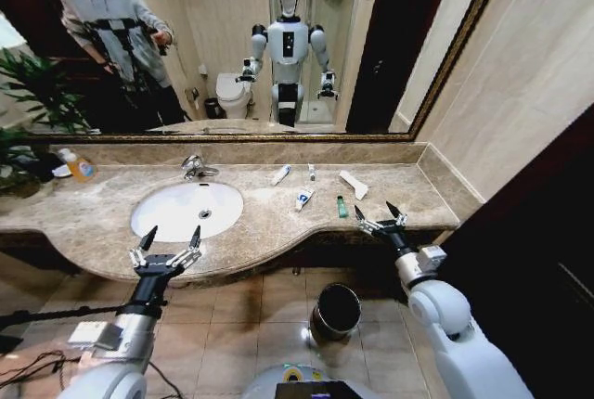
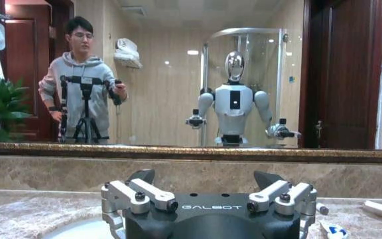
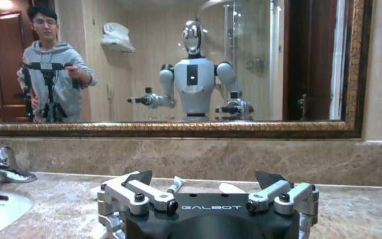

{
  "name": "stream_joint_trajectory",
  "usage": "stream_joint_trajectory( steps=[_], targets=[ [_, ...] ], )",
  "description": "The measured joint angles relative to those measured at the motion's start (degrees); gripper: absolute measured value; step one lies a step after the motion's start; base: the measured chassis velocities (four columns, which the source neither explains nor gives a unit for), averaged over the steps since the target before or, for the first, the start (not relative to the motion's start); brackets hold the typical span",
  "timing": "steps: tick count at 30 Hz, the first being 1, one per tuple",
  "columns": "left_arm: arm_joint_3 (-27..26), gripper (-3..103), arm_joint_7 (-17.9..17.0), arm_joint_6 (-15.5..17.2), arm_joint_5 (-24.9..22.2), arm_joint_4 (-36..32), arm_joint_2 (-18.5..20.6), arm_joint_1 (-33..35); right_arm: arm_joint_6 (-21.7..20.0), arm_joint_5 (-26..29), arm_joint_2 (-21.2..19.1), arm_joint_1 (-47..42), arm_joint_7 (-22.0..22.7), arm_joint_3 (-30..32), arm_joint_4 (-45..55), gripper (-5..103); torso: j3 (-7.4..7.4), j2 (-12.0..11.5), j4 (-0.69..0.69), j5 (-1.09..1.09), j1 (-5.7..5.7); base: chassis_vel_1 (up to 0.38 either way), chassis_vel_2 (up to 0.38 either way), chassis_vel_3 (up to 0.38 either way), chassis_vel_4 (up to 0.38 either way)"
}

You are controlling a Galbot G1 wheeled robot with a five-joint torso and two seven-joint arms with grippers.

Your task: Pick up the trash from the sink and place it in the trash bin.

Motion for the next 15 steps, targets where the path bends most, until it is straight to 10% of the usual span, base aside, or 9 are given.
stream_joint_trajectory(
  steps=[15],
  targets=[
    [0.0, 100, 0.0, 0.0, 0.0, 0.0, 0.0, 0.0, -0.77, 3.87, -5.28, 20.23, -0.12, -6.88, -20.71, 100, 0.01, -0.01, 0.01, 0.01, 0.01, 0.0, 0.0, 0.0, 0.0]
  ],
)
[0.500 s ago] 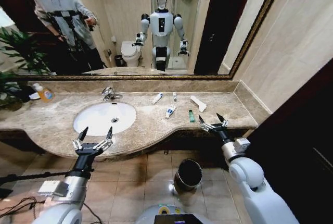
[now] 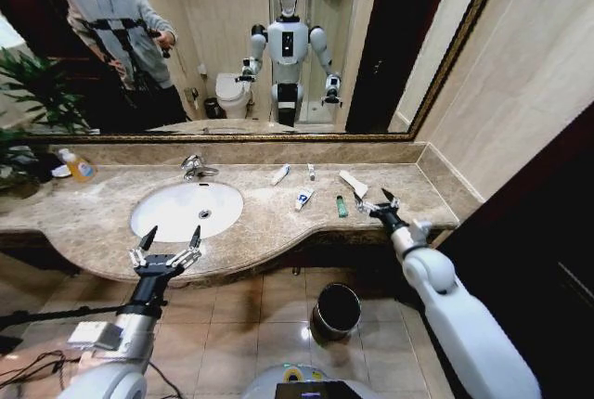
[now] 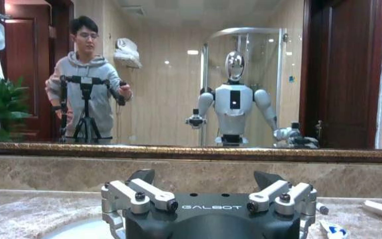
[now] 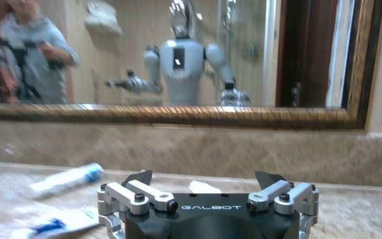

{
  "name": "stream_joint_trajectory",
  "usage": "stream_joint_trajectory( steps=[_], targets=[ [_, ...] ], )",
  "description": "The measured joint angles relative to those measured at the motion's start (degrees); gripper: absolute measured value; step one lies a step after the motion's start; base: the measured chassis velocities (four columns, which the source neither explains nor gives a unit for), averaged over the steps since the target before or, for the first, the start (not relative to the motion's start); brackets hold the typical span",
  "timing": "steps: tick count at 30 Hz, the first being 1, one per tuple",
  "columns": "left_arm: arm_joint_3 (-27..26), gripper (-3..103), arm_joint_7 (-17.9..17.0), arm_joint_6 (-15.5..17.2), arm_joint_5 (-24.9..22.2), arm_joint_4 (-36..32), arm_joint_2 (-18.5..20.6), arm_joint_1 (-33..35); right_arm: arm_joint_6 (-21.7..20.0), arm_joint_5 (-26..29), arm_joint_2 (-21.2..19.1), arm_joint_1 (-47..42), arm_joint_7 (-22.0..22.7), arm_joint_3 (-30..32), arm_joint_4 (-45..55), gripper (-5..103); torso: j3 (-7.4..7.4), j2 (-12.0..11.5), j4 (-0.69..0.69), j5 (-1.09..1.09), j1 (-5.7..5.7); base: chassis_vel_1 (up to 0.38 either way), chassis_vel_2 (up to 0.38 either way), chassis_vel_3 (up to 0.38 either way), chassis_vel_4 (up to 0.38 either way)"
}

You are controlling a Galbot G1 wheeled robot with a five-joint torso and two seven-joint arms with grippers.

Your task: Pick up the trash from the sink and place it in the trash bin.

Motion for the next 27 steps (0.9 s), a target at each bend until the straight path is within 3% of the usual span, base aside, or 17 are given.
stream_joint_trajectory(
  steps=[5, 11, 27],
  targets=[
    [0.0, 100, 0.0, 0.0, 0.0, 0.0, 0.0, 0.0, 0.04, -0.49, 0.14, 5.53, -0.33, -2.86, -6.84, 100, 0.0, -0.01, -0.01, -0.01, 0.0, 0.0, 0.0, 0.0, 0.0],
    [0.0, 100, 0.0, 0.0, 0.0, 0.0, 0.0, 0.0, 1.15, -5.31, 3.43, 16.02, -0.69, -7.71, -20.67, 100, 0.0, -0.01, 0.01, -0.01, 0.01, 0.0, 0.0, 0.0, 0.0],
    [0.0, 100, 0.0, 0.0, 0.0, 0.0, 0.0, 0.0, -0.01, -7.05, 5.37, 18.99, -1.76, -9.61, -26.91, 100, 0.0, -0.01, -0.01, 0.0, 0.0, 0.0, 0.0, 0.0, 0.0]
  ],
)
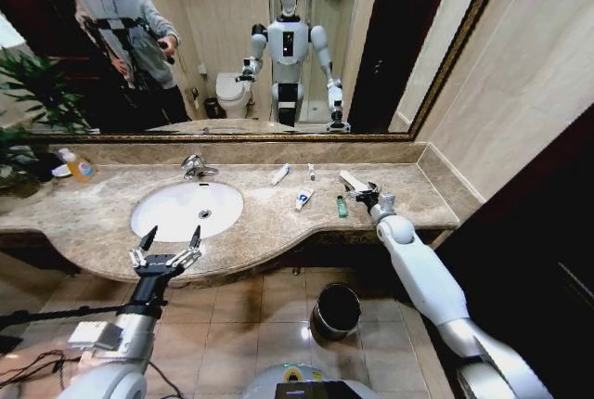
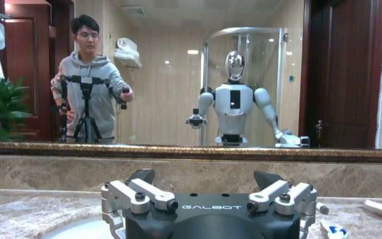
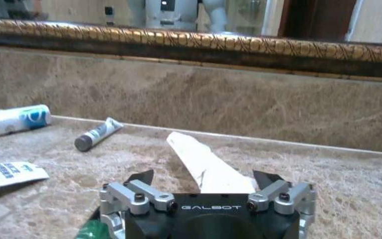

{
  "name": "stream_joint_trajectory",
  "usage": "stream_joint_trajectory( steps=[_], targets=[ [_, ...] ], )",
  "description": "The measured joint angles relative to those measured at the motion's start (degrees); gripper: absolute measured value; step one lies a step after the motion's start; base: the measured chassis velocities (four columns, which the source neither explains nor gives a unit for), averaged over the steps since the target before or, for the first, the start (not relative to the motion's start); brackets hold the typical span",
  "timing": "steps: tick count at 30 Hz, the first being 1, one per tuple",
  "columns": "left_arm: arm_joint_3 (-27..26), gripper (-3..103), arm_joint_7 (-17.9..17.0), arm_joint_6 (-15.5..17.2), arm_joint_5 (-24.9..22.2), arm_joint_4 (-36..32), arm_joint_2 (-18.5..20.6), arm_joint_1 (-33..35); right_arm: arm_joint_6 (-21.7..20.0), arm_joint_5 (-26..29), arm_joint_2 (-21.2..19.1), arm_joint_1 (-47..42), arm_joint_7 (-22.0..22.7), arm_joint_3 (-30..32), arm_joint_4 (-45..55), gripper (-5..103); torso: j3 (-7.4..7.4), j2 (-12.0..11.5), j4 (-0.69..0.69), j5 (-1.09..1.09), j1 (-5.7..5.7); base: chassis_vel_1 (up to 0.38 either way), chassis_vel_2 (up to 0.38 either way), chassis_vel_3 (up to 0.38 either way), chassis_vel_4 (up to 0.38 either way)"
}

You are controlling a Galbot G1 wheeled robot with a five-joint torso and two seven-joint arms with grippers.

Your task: Pick up the trash from the sink and place it in the trash bin.

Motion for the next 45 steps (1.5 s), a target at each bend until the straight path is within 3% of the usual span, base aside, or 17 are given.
stream_joint_trajectory(
  steps=[6, 8, 15, 17, 18, 20, 26, 29, 30, 32, 35, 38, 45],
  targets=[
    [0.0, 100, 0.0, 0.0, 0.0, 0.0, 0.0, 0.0, 0.48, -0.28, 0.1, 0.51, -0.22, 0.03, -1.31, 82, 0.0, 0.01, 0.0, 0.0, 0.0, 0.0, 0.0, 0.0, 0.0],
    [0.0, 100, 0.0, 0.0, 0.0, 0.0, 0.0, 0.0, 0.55, -0.27, 0.07, 0.45, -0.23, 0.06, -1.33, 82, 0.0, 0.01, 0.0, 0.0, 0.0, 0.0, 0.0, 0.0, 0.0],
    [0.0, 100, 0.0, 0.0, 0.0, 0.0, 0.0, 0.0, 0.83, 0.38, -0.17, -0.4, -0.27, 0.27, -1.03, 57, 0.0, 0.01, 0.0, 0.0, 0.0, 0.0, 0.0, 0.0, 0.0],
    [0.0, 100, 0.0, 0.0, 0.0, 0.0, 0.0, 0.0, 0.83, 0.47, -0.18, -0.48, -0.27, 0.27, -0.99, 57, 0.0, 0.01, 0.0, 0.0, 0.0, 0.0, 0.0, 0.0, 0.0],
    [0.0, 100, 0.0, 0.0, 0.0, 0.0, 0.0, 0.0, 0.86, 0.55, -0.15, -0.64, -0.27, 0.32, -0.9, 49, 0.0, 0.01, 0.0, 0.0, 0.0, 0.0, 0.0, 0.0, 0.0],
    [0.0, 100, 0.0, 0.0, 0.0, 0.0, 0.0, 0.0, 0.88, 0.58, -0.12, -0.7, -0.28, 0.36, -0.82, 49, 0.0, 0.01, 0.0, 0.01, 0.0, 0.0, 0.0, 0.0, 0.0],
    [0.0, 100, 0.0, 0.0, 0.0, 0.0, 0.0, 0.0, 1.25, 0.7, -0.16, -1.39, -0.17, 0.74, 0.18, 28, 0.0, 0.01, 0.0, 0.0, 0.0, 0.0, 0.0, 0.0, 0.0],
    [0.0, 100, 0.0, 0.0, 0.0, 0.0, 0.0, 0.0, 1.27, 0.81, -0.19, -1.72, -0.05, 1.0, 0.6, 25, 0.0, 0.01, 0.0, 0.0, 0.0, 0.0, 0.0, 0.0, 0.0],
    [0.0, 100, 0.0, 0.0, 0.0, 0.0, 0.0, 0.0, 1.27, 0.87, -0.24, -2.06, 0.01, 1.32, 1.06, 17, 0.0, 0.01, 0.0, 0.0, 0.0, 0.0, 0.0, 0.0, 0.0],
    [0.0, 100, 0.0, 0.0, 0.0, 0.0, 0.0, 0.0, 1.26, 0.94, -0.28, -2.31, 0.07, 1.57, 1.42, 17, 0.0, 0.01, 0.0, 0.0, 0.0, 0.0, 0.0, 0.0, 0.0],
    [0.0, 100, 0.0, 0.0, 0.0, 0.0, 0.0, 0.0, 1.06, 1.85, -0.82, -4.4, 0.79, 3.18, 4.64, 5, 0.0, 0.01, 0.01, 0.0, 0.0, 0.0, 0.0, 0.0, 0.0],
    [0.0, 100, 0.0, 0.0, 0.0, 0.0, 0.0, 0.0, 0.93, 2.31, -1.16, -5.55, 1.13, 3.9, 6.26, 2, 0.0, 0.01, 0.01, 0.0, 0.0, 0.0, 0.0, 0.0, 0.0],
    [0.0, 100, 0.0, 0.0, 0.0, 0.0, 0.0, 0.0, -0.04, 6.23, -4.23, -17.66, 4.88, 10.28, 23.89, 0, -0.01, 0.01, 0.0, 0.01, -0.01, 0.0, 0.0, 0.0, 0.0]
  ],
)
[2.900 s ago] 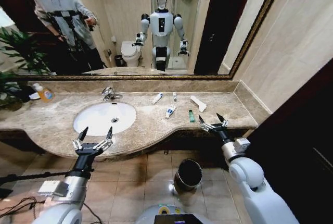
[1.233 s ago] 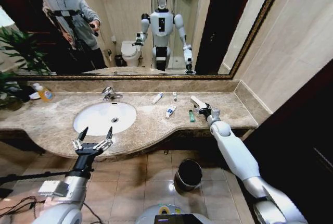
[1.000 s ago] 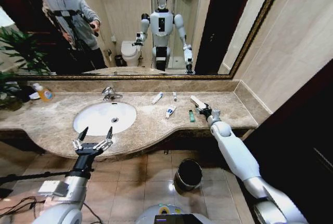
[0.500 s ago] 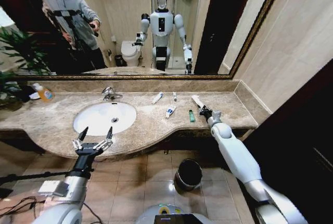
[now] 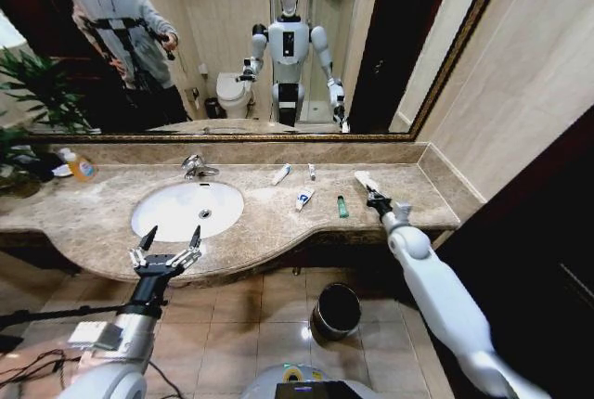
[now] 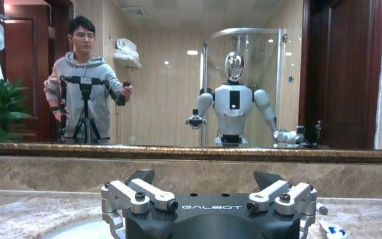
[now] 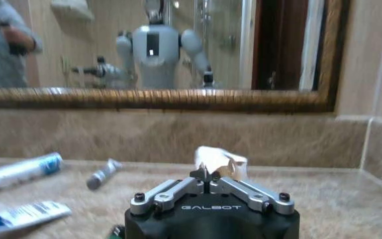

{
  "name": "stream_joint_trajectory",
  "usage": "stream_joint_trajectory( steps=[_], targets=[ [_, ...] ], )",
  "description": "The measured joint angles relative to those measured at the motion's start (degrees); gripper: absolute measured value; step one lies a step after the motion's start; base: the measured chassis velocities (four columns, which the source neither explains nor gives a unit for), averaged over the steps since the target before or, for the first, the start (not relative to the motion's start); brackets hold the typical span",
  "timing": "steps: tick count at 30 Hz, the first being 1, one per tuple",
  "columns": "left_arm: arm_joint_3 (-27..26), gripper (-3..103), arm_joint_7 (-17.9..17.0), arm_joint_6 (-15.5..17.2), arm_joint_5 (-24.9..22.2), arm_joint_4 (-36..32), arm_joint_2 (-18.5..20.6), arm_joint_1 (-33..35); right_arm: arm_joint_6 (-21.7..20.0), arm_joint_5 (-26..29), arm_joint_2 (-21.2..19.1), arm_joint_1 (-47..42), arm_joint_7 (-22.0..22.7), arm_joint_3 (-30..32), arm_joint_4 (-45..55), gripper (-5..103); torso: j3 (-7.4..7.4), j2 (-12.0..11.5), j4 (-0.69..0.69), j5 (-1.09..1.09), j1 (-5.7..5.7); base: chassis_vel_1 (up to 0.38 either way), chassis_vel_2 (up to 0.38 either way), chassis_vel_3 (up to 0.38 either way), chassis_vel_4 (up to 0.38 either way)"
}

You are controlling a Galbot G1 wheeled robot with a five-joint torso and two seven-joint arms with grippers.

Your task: Pick up the trash from the sink and place it in the trash bin.

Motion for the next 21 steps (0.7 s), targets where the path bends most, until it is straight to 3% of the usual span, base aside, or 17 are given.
stream_joint_trajectory(
  steps=[5, 9, 13, 15, 17, 21],
  targets=[
    [0.0, 100, -0.01, 0.0, 0.0, 0.0, 0.0, -0.01, -0.28, 1.01, -0.48, -8.03, 1.92, 4.7, 10.5, 0, -0.01, 0.0, 0.0, -0.03, 0.0, 0.0, 0.0, 0.0, 0.0],
    [0.0, 100, 0.0, 0.0, 0.0, 0.0, 0.0, 0.0, 0.22, 0.35, 1.95, -18.12, 3.18, 9.23, 18.33, 0, 0.0, 0.0, 0.01, -0.01, 0.0, 0.0, 0.0, 0.0, 0.0],
    [0.0, 100, 0.0, 0.0, 0.0, 0.01, 0.0, 0.0, 4.6, -6.01, 9.5, -31.84, 2.16, 12.74, 24.77, 0, -0.01, 0.01, -0.02, -0.02, -0.01, 0.0, 0.0, 0.0, 0.0],
    [0.0, 100, 0.0, 0.0, 0.0, 0.0, 0.0, 0.0, 5.57, -7.11, 10.66, -33.34, 1.88, 12.89, 25.05, 0, -0.01, 0.01, -0.02, -0.03, -0.01, 0.0, 0.0, 0.0, 0.0],
    [0.0, 100, 0.0, 0.0, 0.0, 0.0, 0.01, 0.0, 11.24, -11.78, 15.45, -39.06, 0.5, 12.95, 24.17, 0, 0.0, 0.0, -0.01, -0.03, -0.01, 0.0, 0.0, 0.0, 0.0],
    [0.0, 100, 0.01, 0.0, 0.0, 0.0, 0.0, 0.0, 16.48, -14.38, 19.53, -43.9, -0.44, 12.65, 21.42, 0, 0.0, 0.0, 0.0, -0.02, -0.01, 0.0, 0.0, 0.0, 0.0]
  ],
)
